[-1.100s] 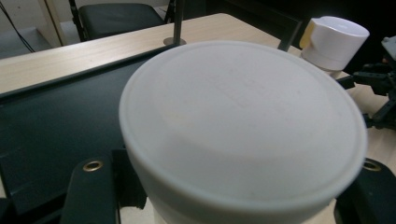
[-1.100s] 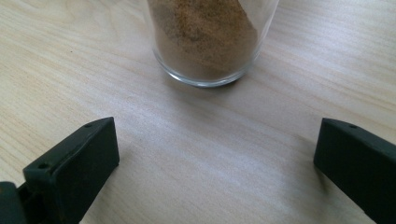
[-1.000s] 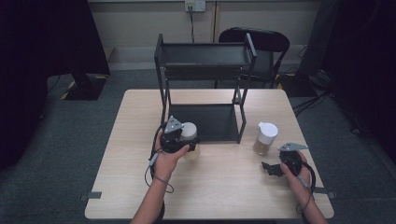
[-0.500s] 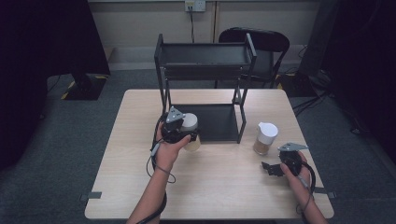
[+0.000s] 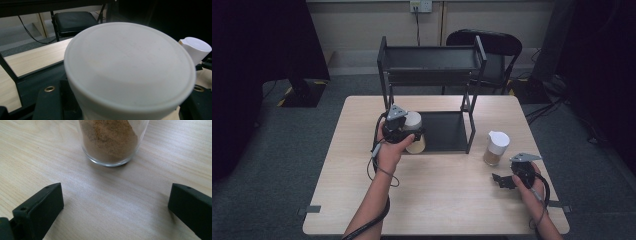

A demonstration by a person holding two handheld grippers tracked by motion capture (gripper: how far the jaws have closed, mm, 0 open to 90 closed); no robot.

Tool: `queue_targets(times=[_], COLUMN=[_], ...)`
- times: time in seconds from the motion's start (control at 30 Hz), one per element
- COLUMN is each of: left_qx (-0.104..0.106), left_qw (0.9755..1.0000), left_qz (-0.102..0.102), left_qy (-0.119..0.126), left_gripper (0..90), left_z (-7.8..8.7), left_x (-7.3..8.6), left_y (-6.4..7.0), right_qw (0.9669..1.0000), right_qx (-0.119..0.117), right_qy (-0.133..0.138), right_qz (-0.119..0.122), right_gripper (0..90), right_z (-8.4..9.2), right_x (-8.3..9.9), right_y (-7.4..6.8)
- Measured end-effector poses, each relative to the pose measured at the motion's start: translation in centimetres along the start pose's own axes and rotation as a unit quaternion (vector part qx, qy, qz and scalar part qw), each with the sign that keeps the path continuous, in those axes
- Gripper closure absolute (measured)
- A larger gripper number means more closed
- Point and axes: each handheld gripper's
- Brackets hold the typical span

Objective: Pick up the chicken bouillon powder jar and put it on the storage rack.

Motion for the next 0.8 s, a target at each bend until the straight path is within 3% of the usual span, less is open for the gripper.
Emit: queue_targets(times=[0.33,0.8], left_qx=[-0.003,-0.009], left_qw=[1.0,0.9998], left_qz=[0.001,-0.01], left_qy=[0.003,0.012], left_gripper=[33.8,33.8], left_z=[0.1,1.4], left_x=[-1.4,-4.6], left_y=[0.0,-0.2], right_qw=[1.0,1.0], right_qx=[0.0,0.0], right_qy=[-0.001,0.0], right_qz=[-0.001,-0.001], right_gripper=[0.0,0.0], right_z=[0.0,0.0], right_x=[0.0,0.0], right_y=[0.0,0.0])
Point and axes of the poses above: each handheld gripper's, and its own axes: z roughly backward along the jaws, x roughly out of its underside, y roughly to its right
